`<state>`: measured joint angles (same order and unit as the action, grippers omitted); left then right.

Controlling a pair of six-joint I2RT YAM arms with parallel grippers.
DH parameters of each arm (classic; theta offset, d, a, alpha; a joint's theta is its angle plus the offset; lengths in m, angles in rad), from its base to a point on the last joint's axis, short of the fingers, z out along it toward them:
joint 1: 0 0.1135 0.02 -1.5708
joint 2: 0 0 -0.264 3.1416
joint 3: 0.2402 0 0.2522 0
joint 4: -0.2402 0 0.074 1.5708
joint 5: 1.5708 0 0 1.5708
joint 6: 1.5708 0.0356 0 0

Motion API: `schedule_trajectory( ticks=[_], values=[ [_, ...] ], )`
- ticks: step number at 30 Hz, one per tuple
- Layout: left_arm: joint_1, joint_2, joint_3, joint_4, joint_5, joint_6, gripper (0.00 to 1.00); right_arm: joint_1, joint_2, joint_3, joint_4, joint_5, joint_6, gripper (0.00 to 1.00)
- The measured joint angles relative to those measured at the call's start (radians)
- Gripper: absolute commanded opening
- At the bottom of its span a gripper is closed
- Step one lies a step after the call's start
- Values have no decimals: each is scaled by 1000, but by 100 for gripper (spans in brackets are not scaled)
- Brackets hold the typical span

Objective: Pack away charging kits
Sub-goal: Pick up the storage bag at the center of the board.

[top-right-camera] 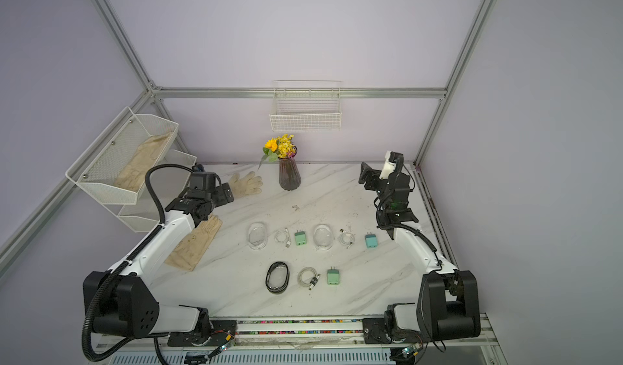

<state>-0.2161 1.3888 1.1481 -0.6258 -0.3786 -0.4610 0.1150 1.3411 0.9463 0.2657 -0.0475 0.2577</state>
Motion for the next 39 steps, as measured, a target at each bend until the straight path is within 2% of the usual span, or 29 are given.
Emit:
schedule_trajectory(
  ticks=[4, 8, 12, 15, 19, 22, 26, 29, 39],
  values=[
    [-287, 4, 0, -251, 31, -137, 84, 105, 2, 50, -171, -14, -2, 88],
    [-490, 0, 0, -400, 60, -288, 81, 130, 58, 77, -241, -23, 0, 87],
    [-645, 47, 18, -494, 91, -404, 78, 134, 156, 97, -268, -35, 4, 86],
    [-747, 166, 74, -544, 114, -481, 78, 139, 210, 112, -287, -52, 6, 86],
    [-866, 318, 141, -572, 116, -555, 78, 145, 214, 113, -289, -78, 12, 86],
    [-914, 375, 157, -581, 113, -590, 75, 145, 201, 113, -288, -87, 14, 86],
    [-917, 422, 166, -619, 90, -613, 71, 145, 191, 113, -285, -101, 16, 86],
    [-914, 445, 169, -624, 69, -618, 63, 145, 188, 112, -284, -108, 18, 86],
    [-898, 449, 169, -560, 62, -568, 63, 145, 188, 111, -279, -126, 19, 86]
  ],
)
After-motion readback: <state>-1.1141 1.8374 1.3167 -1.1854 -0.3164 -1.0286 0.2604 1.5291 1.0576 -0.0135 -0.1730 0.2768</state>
